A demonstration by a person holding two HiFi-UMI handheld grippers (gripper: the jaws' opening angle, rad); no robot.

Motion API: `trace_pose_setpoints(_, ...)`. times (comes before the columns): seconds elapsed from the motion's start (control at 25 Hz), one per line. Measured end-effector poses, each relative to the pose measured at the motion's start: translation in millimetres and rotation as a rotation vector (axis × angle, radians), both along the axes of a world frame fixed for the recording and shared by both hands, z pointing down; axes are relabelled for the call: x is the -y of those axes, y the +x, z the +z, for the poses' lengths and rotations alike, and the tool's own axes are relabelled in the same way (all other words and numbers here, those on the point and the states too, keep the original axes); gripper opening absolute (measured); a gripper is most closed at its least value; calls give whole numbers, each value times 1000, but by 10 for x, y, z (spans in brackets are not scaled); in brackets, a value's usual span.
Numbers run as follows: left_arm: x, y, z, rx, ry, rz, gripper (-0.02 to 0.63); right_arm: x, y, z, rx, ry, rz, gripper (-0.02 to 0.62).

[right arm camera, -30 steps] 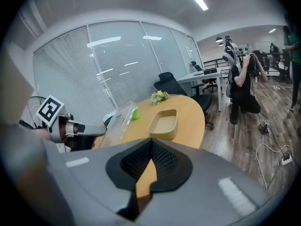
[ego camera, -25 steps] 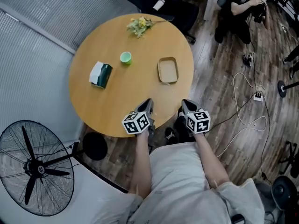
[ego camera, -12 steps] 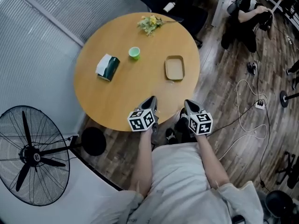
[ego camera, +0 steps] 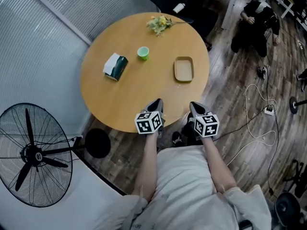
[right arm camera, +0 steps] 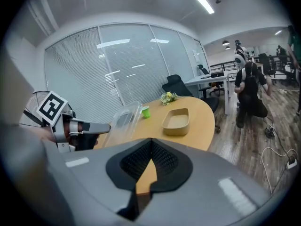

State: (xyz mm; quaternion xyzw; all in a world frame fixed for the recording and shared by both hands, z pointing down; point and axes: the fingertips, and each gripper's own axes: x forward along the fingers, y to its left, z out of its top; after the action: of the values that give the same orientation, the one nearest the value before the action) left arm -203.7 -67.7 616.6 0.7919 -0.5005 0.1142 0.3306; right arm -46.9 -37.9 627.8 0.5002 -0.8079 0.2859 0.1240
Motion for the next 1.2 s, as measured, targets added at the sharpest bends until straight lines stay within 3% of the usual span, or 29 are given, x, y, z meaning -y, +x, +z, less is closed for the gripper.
trace_pose_setpoints(0.64, 14, 133, 20, 1, 4, 27, 20, -17, 49, 18, 18, -23, 11, -2)
trace_pose_setpoints(1.2, 55, 151, 26, 57, -7, 8, 20, -1, 161, -27, 36, -22, 32, -2)
